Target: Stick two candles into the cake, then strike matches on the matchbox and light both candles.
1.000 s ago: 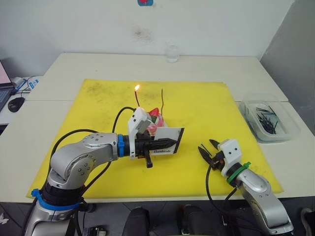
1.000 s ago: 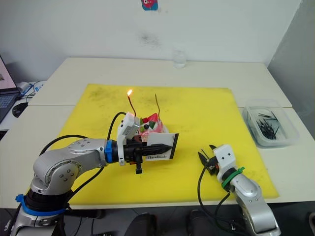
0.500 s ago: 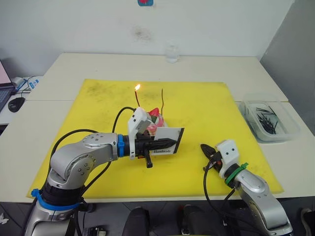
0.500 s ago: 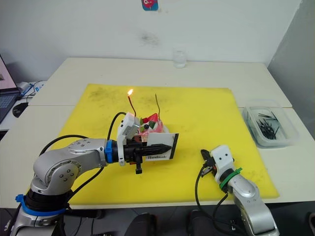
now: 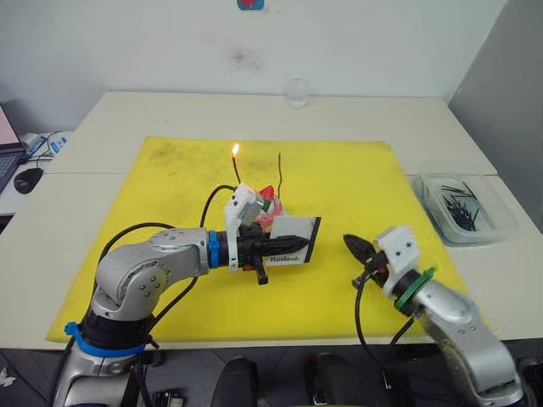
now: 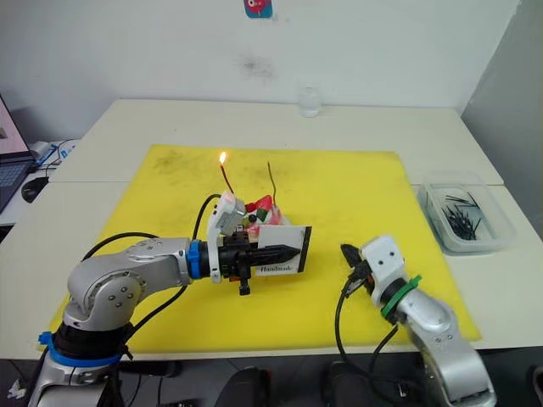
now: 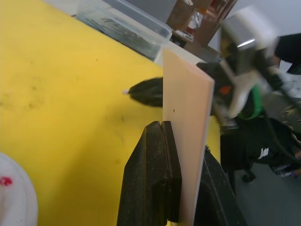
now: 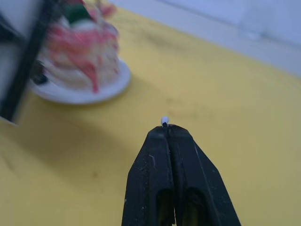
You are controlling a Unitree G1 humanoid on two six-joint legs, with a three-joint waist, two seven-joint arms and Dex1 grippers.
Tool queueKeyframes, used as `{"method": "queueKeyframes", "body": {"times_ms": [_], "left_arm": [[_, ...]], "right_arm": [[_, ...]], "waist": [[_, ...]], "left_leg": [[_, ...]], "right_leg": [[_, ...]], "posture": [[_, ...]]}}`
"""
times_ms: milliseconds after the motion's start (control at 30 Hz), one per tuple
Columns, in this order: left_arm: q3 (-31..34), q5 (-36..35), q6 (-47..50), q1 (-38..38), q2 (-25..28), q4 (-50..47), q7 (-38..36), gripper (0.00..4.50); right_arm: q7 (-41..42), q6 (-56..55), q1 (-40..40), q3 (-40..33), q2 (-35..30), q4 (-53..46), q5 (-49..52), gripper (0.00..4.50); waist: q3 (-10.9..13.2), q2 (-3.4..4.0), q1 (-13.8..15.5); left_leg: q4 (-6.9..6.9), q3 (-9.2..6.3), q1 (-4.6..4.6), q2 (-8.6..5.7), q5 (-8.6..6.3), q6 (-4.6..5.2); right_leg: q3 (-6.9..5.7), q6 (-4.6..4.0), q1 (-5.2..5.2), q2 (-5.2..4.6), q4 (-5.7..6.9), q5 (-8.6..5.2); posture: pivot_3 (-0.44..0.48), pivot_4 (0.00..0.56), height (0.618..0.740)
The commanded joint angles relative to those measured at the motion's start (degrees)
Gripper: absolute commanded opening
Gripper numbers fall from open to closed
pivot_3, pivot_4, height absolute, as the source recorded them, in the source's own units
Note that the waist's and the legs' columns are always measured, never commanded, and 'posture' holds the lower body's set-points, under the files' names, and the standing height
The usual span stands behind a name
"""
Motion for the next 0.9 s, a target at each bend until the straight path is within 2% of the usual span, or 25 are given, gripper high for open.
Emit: {"method": "queueKeyframes", "body": {"times_ms": [33,133,267,633,900], "left_arm": [[1.6,-2.3,1.6,-3.0,-1.6,1.4,1.2,0.00],[1.1,-2.0,2.2,-5.1,-2.1,3.6,0.8,0.00],[0.0,-0.9,2.0,-6.7,-2.4,5.1,-0.3,0.00],[0.3,-1.7,3.0,-6.8,-2.5,4.2,-0.3,0.00],[1.1,-3.1,4.1,-6.1,-3.2,2.8,0.5,0.00]], "right_arm": [[5.7,3.0,-3.2,-1.7,-5.6,-6.7,3.7,0.03],[10.7,3.8,-7.2,-1.5,-11.9,-8.0,5.4,0.03],[13.1,5.0,-11.6,0.8,-15.4,-6.9,5.4,0.03],[12.4,3.3,-16.4,6.6,-15.1,-1.7,0.1,0.03],[13.1,0.5,-16.8,8.6,-14.9,1.6,-3.2,0.03]], "waist": [[0.0,-0.01,0.0],[0.0,-0.02,0.0],[0.0,-0.02,0.0],[0.0,-0.02,0.0],[0.0,-0.02,0.0]], "left_leg": [[-0.01,-0.01,0.00,-0.01,0.00,0.00],[-0.02,0.00,0.00,-0.03,0.00,0.00],[-0.03,0.00,0.00,-0.03,0.00,0.00],[-0.01,0.02,-0.02,-0.02,0.00,0.00],[-0.02,0.02,-0.01,-0.01,0.00,0.00]], "right_leg": [[-0.02,0.00,0.01,0.00,-0.02,0.00],[-0.01,0.00,0.00,0.02,-0.04,0.00],[0.00,0.00,-0.01,0.02,-0.04,0.00],[0.02,0.00,-0.02,0.00,-0.03,0.00],[0.01,0.00,-0.02,0.00,-0.03,0.00]], "posture": [[0.000,0.150,0.729],[0.000,0.150,0.729],[0.000,0.150,0.729],[0.000,0.150,0.729],[0.000,0.150,0.729]]}}
